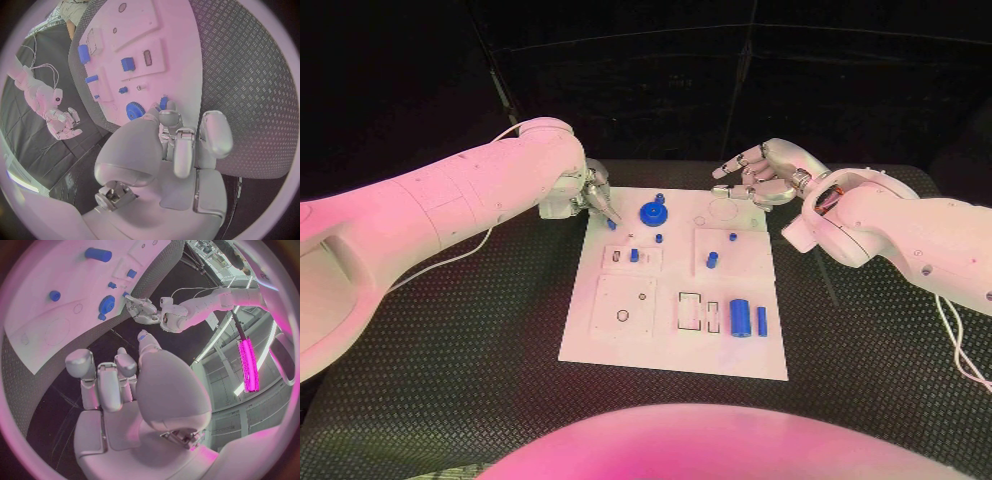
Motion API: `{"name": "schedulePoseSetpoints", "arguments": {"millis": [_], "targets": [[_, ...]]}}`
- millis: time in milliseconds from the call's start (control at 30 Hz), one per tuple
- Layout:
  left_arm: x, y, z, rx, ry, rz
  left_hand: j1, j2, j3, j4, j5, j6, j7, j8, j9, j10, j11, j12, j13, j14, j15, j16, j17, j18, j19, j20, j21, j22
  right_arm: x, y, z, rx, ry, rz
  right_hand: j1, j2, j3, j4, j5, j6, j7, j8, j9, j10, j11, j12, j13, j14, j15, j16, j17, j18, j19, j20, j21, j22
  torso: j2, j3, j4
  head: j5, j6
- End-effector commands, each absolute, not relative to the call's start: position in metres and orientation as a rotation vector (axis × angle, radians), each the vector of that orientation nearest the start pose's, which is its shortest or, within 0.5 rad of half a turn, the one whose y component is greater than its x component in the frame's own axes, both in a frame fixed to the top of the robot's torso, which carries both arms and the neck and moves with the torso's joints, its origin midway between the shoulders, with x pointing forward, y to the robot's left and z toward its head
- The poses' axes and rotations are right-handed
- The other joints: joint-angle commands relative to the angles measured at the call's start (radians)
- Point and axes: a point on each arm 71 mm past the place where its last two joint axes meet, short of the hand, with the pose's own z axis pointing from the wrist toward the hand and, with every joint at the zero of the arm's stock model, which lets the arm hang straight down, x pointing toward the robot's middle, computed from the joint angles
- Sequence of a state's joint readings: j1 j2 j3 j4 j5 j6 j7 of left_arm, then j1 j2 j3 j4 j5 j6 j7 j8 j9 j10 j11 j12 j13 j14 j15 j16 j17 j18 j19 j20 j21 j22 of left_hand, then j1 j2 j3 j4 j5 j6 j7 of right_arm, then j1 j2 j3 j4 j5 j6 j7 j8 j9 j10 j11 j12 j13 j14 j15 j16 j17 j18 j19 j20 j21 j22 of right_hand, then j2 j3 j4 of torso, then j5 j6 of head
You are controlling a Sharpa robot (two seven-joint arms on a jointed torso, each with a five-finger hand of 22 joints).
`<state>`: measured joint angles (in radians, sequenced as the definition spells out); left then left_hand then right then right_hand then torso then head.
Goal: Assemble the parts on the task board
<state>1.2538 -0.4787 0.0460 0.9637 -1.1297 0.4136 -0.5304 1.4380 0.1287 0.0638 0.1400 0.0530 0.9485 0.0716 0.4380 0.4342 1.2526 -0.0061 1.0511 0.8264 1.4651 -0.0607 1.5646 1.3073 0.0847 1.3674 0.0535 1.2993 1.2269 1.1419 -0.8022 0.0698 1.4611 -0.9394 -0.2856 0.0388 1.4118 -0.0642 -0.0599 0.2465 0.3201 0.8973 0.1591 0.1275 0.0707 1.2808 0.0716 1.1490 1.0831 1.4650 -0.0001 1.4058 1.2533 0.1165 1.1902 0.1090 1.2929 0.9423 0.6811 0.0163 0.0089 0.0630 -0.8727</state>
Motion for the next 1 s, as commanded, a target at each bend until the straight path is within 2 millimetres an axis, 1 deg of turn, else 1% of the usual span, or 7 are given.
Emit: {"name": "schedulePoseSetpoints", "arguments": {"millis": [33, 333, 567, 667, 767, 867, 1000], "targets": [[0.57, 0.192, -0.214, -0.209, 2.424, -0.264, 0.03, -0.001, 0.087, -0.05, 0.004, -0.004, -0.002, 0.008, 0.004, -0.001, 0.0, -0.009, -0.005, 0.106, -0.003, 0.006, 0.263, 0.0, 0.002, -0.007, -0.007, 0.002, 0.5, -0.197, -0.178, 0.318, 1.697, 1.036, -0.002, 0.009, -0.006, -0.001, 0.005, 0.007, -0.002, 0.006, -0.001, -0.002, -0.003, -0.002, 0.0, 0.042, -0.007, -0.002, 0.0, 0.005, -0.002, -0.005, -0.005, -0.001, 0.0, -0.0002, 0.0007, 0.0, 0.0], [0.566, 0.198, -0.21, -0.247, 2.39, -0.305, -0.08, -0.122, 0.397, -0.094, 0.009, -0.009, -0.004, 0.049, 0.023, 0.013, 0.005, -0.016, -0.015, 0.106, 0.003, 0.006, 0.263, 0.001, 0.004, -0.004, -0.008, 0.011, 0.501, -0.198, -0.178, 0.32, 1.697, 1.033, -0.002, 0.009, -0.006, -0.001, 0.005, 0.007, -0.002, 0.006, -0.001, -0.002, -0.003, -0.002, 0.0, 0.042, -0.007, -0.002, 0.0, 0.005, -0.002, -0.005, -0.005, -0.001, -0.001, 0.0007, 0.0013, 0.002, 0.0], [0.557, 0.203, -0.205, -0.279, 2.364, -0.358, -0.147, -0.173, 0.529, -0.119, 0.011, -0.014, 0.0, 0.082, 0.041, 0.026, 0.0, -0.01, -0.011, 0.106, -0.001, 0.006, 0.263, -0.001, 0.007, -0.002, -0.006, 0.018, 0.503, -0.201, -0.177, 0.332, 1.677, 1.033, -0.002, 0.009, -0.01, 0.0, 0.006, 0.008, -0.002, 0.008, -0.001, -0.036, -0.003, -0.048, -0.05, 0.03, -0.007, -0.03, -0.046, 0.017, -0.041, -0.005, -0.037, -0.064, -0.002, 0.0003, 0.0011, 0.004, 0.0], [0.553, 0.204, -0.202, -0.284, 2.35, -0.378, -0.16, -0.183, 0.556, -0.126, 0.015, -0.015, -0.001, 0.091, 0.046, 0.03, 0.0, -0.008, -0.009, 0.106, -0.002, 0.006, 0.263, -0.001, 0.009, -0.003, -0.006, 0.021, 0.505, -0.203, -0.177, 0.348, 1.661, 1.04, 0.006, 0.017, -0.017, 0.006, 0.01, 0.009, -0.001, 0.016, 0.0, -0.228, 0.0, -0.319, -0.321, -0.072, -0.003, -0.246, -0.335, 0.068, -0.249, -0.003, -0.228, -0.369, -0.001, -0.0004, 0.0007, 0.004, 0.0], [0.547, 0.205, -0.199, -0.286, 2.337, -0.399, -0.172, -0.196, 0.579, -0.135, 0.022, -0.014, -0.002, 0.1, 0.051, 0.035, -0.002, -0.004, -0.005, 0.106, -0.002, 0.006, 0.263, -0.001, 0.01, -0.004, -0.005, 0.023, 0.507, -0.206, -0.177, 0.373, 1.645, 1.049, 0.029, 0.025, -0.015, 0.018, 0.012, 0.014, 0.011, 0.03, 0.001, -0.295, 0.014, -0.455, -0.435, -0.238, 0.015, -0.574, -0.669, 0.063, -0.316, 0.015, -0.349, -0.435, -0.001, -0.0004, 0.0007, 0.005, 0.0], [0.54, 0.205, -0.196, -0.282, 2.326, -0.423, -0.182, -0.205, 0.597, -0.142, 0.035, -0.013, -0.003, 0.107, 0.054, 0.04, -0.003, -0.002, -0.003, 0.106, -0.003, 0.006, 0.263, -0.002, 0.011, -0.005, -0.004, 0.025, 0.51, -0.211, -0.177, 0.408, 1.625, 1.066, 0.056, 0.019, -0.013, 0.023, 0.006, 0.021, 0.027, 0.041, 0.0, -0.33, 0.047, -0.598, -0.576, -0.332, 0.049, -0.736, -0.731, 0.057, -0.393, 0.047, -0.491, -0.513, -0.001, -0.0007, 0.0014, 0.005, 0.0], [0.533, 0.206, -0.195, -0.278, 2.318, -0.439, -0.188, -0.21, 0.606, -0.145, 0.04, -0.012, -0.004, 0.111, 0.056, 0.044, -0.004, 0.001, 0.0, 0.106, -0.004, 0.006, 0.263, -0.002, 0.013, -0.005, -0.003, 0.028, 0.512, -0.214, -0.177, 0.434, 1.606, 1.088, 0.083, 0.028, -0.001, 0.02, 0.004, 0.032, 0.043, 0.05, -0.002, -0.313, 0.059, -0.711, -0.717, -0.411, 0.081, -0.869, -0.772, 0.057, -0.447, 0.08, -0.626, -0.591, -0.001, -0.0007, 0.0007, 0.009, 0.0]]}}
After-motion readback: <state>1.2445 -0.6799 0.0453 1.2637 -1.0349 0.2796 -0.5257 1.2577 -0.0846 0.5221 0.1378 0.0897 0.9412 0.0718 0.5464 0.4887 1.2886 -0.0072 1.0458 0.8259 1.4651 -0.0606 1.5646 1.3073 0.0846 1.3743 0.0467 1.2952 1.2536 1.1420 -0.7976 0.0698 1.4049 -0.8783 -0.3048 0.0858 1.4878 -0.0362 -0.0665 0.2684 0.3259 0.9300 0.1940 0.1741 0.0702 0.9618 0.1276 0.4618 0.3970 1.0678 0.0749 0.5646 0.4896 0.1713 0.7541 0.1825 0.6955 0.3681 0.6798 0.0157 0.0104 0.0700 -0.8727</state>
